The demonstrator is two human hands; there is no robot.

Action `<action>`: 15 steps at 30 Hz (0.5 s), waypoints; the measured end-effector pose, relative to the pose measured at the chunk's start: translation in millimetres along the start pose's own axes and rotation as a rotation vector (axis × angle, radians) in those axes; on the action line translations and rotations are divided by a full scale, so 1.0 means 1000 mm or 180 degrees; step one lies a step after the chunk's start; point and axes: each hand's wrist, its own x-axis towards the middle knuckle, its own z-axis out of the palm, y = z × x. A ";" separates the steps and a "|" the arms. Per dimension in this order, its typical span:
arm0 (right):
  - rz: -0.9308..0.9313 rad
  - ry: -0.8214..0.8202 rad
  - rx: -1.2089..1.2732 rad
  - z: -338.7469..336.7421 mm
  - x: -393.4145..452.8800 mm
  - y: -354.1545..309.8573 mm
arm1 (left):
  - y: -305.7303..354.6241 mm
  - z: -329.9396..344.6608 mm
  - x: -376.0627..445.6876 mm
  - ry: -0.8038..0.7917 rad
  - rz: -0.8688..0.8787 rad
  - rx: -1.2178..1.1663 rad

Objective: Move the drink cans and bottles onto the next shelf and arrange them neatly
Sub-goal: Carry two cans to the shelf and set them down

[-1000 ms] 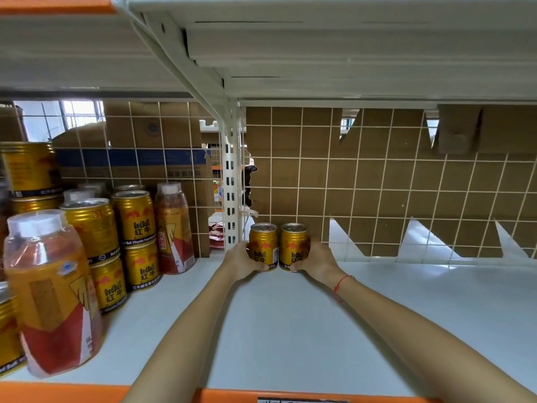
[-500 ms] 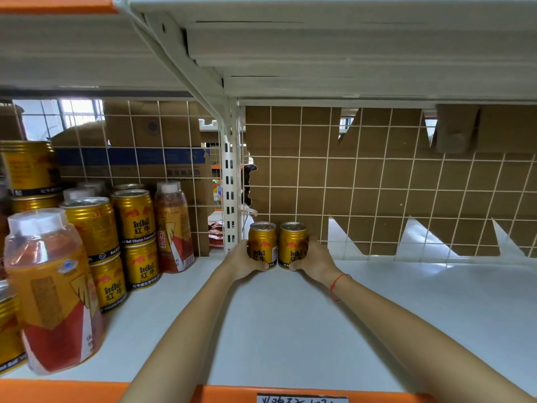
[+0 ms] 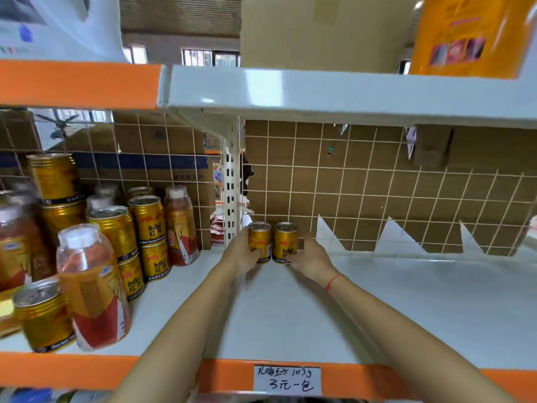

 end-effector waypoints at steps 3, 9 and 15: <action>-0.0116 -0.0016 -0.0161 -0.017 -0.023 -0.016 | 0.014 -0.011 -0.021 0.0036 0.0102 -0.0045; -0.0213 -0.0165 -0.0322 -0.046 -0.071 -0.053 | 0.037 -0.045 -0.064 -0.0056 0.0039 0.0057; -0.0450 -0.0197 -0.0520 -0.051 -0.089 -0.070 | 0.049 -0.065 -0.084 0.0122 0.0060 0.0791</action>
